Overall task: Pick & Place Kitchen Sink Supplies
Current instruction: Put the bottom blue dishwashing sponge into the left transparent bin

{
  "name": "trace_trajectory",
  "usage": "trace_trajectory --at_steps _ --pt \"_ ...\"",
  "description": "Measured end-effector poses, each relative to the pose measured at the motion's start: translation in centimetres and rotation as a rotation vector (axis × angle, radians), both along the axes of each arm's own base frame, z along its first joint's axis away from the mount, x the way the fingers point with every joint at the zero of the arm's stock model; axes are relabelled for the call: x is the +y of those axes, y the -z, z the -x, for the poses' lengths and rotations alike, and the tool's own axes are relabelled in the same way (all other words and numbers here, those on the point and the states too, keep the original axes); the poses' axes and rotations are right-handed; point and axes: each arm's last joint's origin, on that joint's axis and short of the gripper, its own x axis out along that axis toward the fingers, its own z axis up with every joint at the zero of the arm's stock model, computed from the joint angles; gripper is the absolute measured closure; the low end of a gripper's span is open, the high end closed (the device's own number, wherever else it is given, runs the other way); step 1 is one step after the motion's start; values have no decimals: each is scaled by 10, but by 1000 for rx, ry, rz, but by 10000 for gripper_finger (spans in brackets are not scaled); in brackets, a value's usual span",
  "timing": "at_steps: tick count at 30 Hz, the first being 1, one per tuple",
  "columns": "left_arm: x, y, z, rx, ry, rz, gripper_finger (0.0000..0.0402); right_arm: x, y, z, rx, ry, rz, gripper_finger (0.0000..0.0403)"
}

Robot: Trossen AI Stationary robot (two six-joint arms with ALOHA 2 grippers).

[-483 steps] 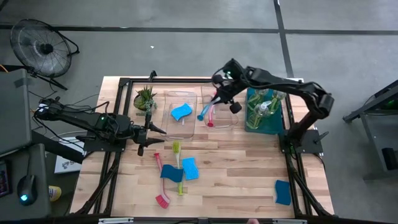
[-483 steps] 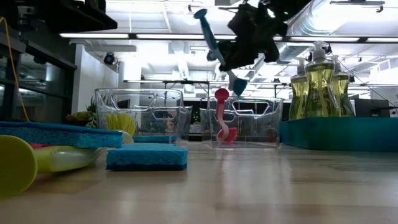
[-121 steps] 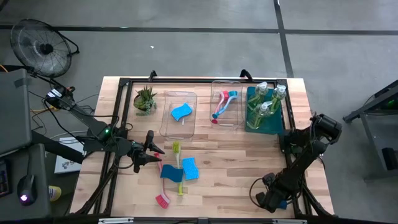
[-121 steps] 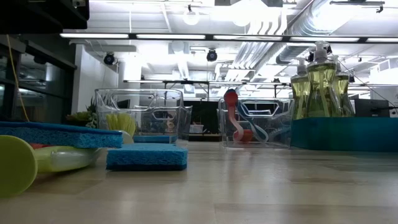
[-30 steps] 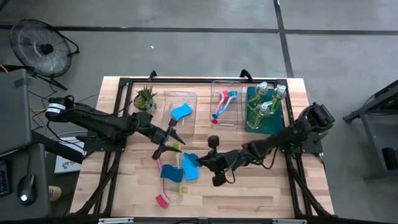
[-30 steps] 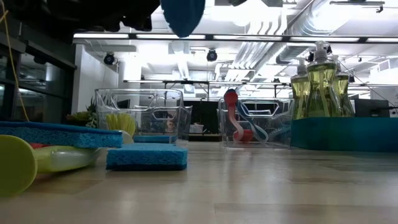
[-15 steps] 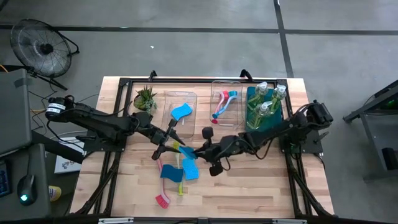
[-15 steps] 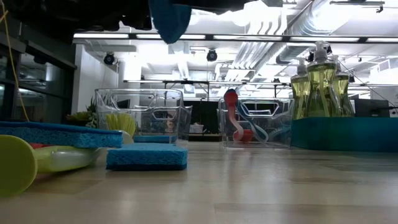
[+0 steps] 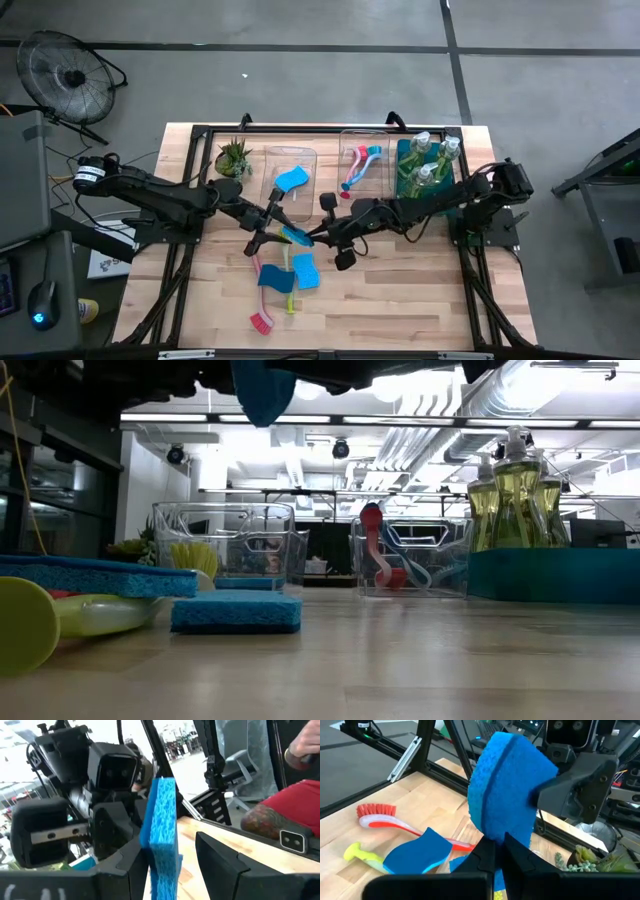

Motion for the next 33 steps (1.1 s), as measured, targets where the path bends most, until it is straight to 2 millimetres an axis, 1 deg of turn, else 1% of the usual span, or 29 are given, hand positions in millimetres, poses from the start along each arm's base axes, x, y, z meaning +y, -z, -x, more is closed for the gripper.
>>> trace_trajectory --at_steps 6,14,18,22,30,31,33 --pt "0 -3 0 -22 -1 0 246 -7 -2 -2 -26 -20 -8 399" --pt "0 -20 -5 -78 -2 -6 246 -12 -5 -3 -58 -25 -13 399" --pt "0 -20 -6 -79 -4 -20 251 -13 -5 -3 -58 -13 -10 399" --pt "0 -19 -6 -72 -5 -21 282 -13 -5 -3 -57 -13 -11 399" --pt "0 -19 -6 -81 -17 -44 380 -13 -6 -3 -62 -12 -12 397" --pt "0 -19 -6 -81 -18 -48 388 -13 -5 -3 -61 -12 -13 397" --pt "0 -19 -6 -80 -18 -50 392 -12 -5 -3 -60 -11 -14 397"
